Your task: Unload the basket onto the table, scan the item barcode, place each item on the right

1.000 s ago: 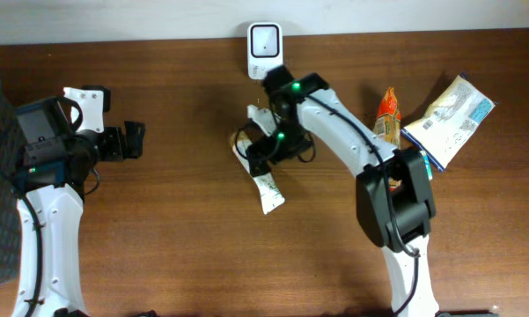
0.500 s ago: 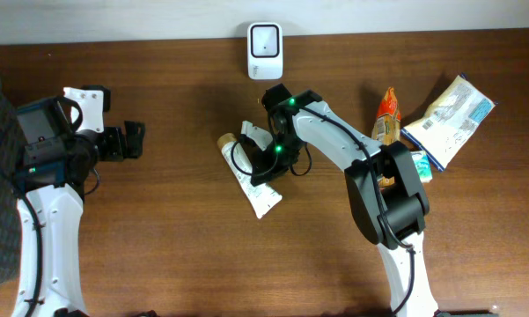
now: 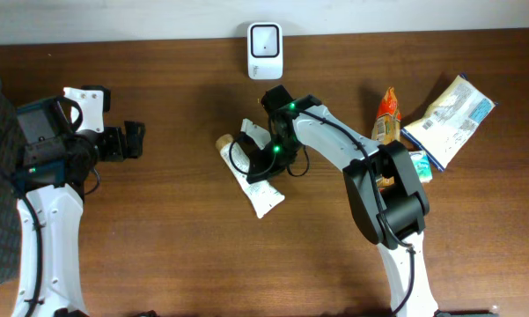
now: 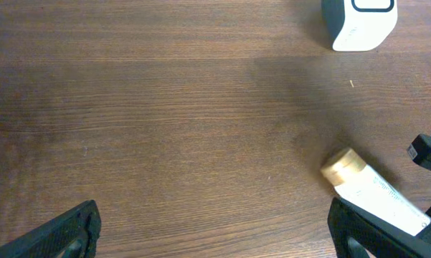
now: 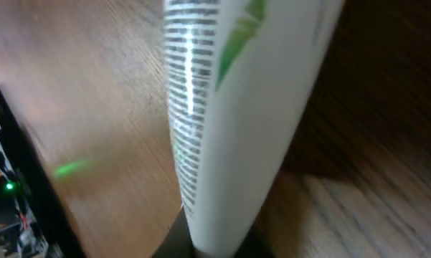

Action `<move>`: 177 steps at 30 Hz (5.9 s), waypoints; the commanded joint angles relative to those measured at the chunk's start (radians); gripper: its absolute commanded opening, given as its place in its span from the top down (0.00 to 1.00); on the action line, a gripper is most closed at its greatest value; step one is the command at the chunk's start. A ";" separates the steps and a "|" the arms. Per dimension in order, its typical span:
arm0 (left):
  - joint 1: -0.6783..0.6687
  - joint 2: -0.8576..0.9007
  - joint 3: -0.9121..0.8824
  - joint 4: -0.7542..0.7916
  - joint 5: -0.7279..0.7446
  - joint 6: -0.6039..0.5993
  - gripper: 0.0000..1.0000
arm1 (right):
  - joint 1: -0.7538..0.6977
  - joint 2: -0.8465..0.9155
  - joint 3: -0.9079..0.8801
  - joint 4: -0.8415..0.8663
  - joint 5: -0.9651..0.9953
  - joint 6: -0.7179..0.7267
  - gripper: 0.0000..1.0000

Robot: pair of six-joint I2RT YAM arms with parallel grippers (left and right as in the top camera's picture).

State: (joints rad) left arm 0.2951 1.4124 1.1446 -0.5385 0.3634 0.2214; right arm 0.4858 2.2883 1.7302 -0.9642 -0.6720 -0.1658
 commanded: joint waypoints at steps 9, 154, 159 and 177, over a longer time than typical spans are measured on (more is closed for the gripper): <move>0.001 -0.003 0.005 -0.001 0.010 0.016 0.01 | -0.153 -0.252 0.030 -0.103 -0.320 -0.070 0.96; 0.001 -0.003 0.005 -0.001 0.010 0.016 0.01 | -0.447 -2.285 -1.725 0.900 0.492 0.035 0.01; 0.001 -0.003 0.005 -0.001 0.010 0.016 0.01 | -0.447 -2.285 -1.725 0.900 0.492 0.036 0.01; -0.050 -0.329 -0.229 0.020 -0.190 0.030 0.01 | -0.447 -2.285 -1.725 0.900 0.492 0.035 0.01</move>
State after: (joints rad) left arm 0.2878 1.2243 1.0359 -0.5323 0.2276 0.2249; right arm 0.0463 0.0109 0.0128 -0.0605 -0.1677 -0.1379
